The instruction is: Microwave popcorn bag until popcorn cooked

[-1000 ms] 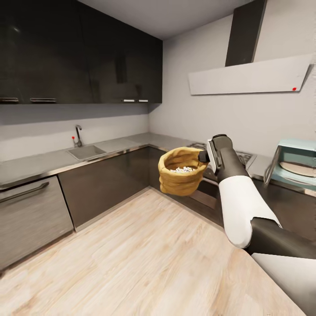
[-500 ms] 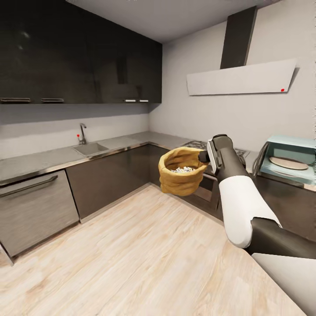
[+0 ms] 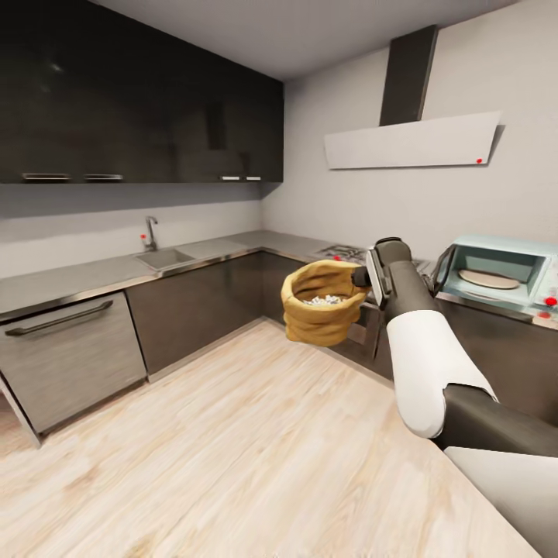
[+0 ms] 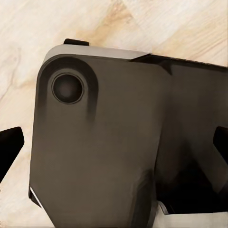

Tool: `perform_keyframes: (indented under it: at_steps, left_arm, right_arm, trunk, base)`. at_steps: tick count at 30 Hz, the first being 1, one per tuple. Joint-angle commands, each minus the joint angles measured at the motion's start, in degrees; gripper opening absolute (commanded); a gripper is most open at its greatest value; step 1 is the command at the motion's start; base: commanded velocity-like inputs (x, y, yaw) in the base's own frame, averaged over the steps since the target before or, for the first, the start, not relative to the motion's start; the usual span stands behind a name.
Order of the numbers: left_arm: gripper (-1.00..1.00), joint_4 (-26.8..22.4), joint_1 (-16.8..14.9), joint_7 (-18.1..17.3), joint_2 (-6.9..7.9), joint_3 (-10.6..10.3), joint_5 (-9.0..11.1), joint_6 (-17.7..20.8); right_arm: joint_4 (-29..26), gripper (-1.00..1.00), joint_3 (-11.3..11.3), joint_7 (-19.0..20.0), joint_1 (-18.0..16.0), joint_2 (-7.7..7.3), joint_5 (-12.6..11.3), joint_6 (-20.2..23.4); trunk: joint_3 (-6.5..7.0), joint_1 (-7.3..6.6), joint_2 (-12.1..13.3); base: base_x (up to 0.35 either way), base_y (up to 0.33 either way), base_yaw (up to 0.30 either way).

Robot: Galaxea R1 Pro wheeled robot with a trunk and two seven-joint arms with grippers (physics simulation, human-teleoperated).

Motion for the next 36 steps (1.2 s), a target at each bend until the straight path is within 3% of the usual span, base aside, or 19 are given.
perform_keyframes:
  at_steps: [1, 16, 21, 24, 36]
  left_arm:
    - [1.0, -0.1, 0.0, 0.0, 0.03, 0.1, 0.4, -0.1]
    - [1.0, -0.1, 0.0, 0.0, 0.08, 0.2, 0.4, -0.1]
    - [1.0, -0.1, 0.0, 0.0, 0.12, 0.2, 0.4, -0.1]
    - [1.0, -0.1, 0.0, 0.0, 0.16, 0.2, 0.4, -0.1]
    - [1.0, -0.1, 0.0, 0.0, 0.16, 0.2, 0.5, -0.1]
  right_arm:
    - [0.0, -1.0, -0.3, -0.5, -0.1, -0.06, -0.4, 0.1]
    - [0.4, -1.0, -0.4, -0.4, 0.4, -0.88, -0.5, 0.1]
    - [0.6, -1.0, -0.5, -0.3, 0.4, -3.81, -0.6, 0.1]
    - [0.7, -1.0, -0.5, -0.3, 0.4, -6.35, -0.6, 0.1]
    - [0.8, -1.0, -0.6, -0.2, 1.1, -9.32, -0.7, 0.1]
  trunk:
    - [-0.03, -0.02, 0.0]
    - [0.42, -0.02, 0.0]
    - [0.57, -0.02, 0.0]
    - [0.66, -0.02, 0.0]
    - [1.03, -0.02, 0.0]
  base:
    - [-0.121, 0.0, -0.214]
    - [-0.006, 0.0, -0.27]
    - [0.0, 0.0, -0.258]
    - [0.0, 0.0, -0.252]
    - [0.0, 0.0, -0.251]
